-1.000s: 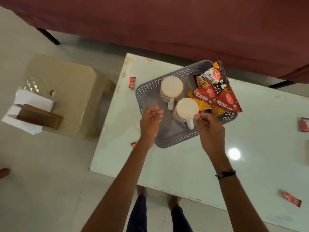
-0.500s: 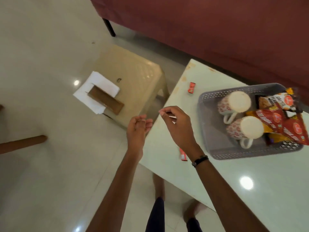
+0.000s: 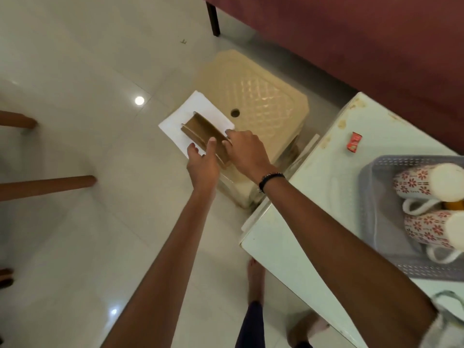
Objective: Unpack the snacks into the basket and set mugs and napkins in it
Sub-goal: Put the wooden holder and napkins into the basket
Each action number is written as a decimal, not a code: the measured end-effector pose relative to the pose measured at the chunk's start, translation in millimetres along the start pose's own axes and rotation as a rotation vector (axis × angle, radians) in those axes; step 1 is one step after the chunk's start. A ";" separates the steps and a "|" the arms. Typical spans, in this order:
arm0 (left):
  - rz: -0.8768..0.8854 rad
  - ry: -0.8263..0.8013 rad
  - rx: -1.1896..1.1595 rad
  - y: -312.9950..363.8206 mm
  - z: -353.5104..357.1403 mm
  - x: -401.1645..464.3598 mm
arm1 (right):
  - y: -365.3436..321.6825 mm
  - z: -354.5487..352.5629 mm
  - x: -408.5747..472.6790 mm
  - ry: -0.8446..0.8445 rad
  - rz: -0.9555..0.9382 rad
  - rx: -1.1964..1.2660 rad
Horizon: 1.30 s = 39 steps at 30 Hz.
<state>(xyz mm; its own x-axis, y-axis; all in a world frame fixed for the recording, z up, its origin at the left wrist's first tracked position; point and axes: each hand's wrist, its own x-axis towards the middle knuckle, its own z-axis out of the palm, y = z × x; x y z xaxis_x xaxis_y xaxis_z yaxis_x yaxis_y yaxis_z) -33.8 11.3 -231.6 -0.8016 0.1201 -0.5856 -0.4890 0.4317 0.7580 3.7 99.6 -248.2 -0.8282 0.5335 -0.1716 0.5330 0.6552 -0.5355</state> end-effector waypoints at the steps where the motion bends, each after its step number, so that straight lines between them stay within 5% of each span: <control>1: 0.008 -0.004 0.026 1.5 2.8 0.1 | 0.7 1.8 2.3 -0.003 -0.001 -0.006; 10: 0.231 -0.009 0.163 -0.1 21.9 -42.9 | 22.2 -7.3 -52.7 0.108 0.027 0.308; 20: 0.491 -0.345 0.403 -33.0 111.7 -168.3 | 118.2 -83.0 -192.7 0.450 0.253 0.205; 28: 0.545 -0.579 0.517 -74.4 191.5 -245.2 | 207.5 -117.0 -277.9 0.506 0.386 0.159; 39: 0.670 -0.471 0.802 -127.3 225.4 -230.8 | 255.8 -85.4 -276.5 0.378 0.537 0.391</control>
<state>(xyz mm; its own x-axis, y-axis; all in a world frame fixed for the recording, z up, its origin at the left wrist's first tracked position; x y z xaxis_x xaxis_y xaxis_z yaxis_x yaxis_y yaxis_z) 291.0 130.1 -257.8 -0.5272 0.7909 -0.3106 0.4832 0.5797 0.6561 383.7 165.3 -267.1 -0.3201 0.9180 -0.2340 0.6873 0.0550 -0.7243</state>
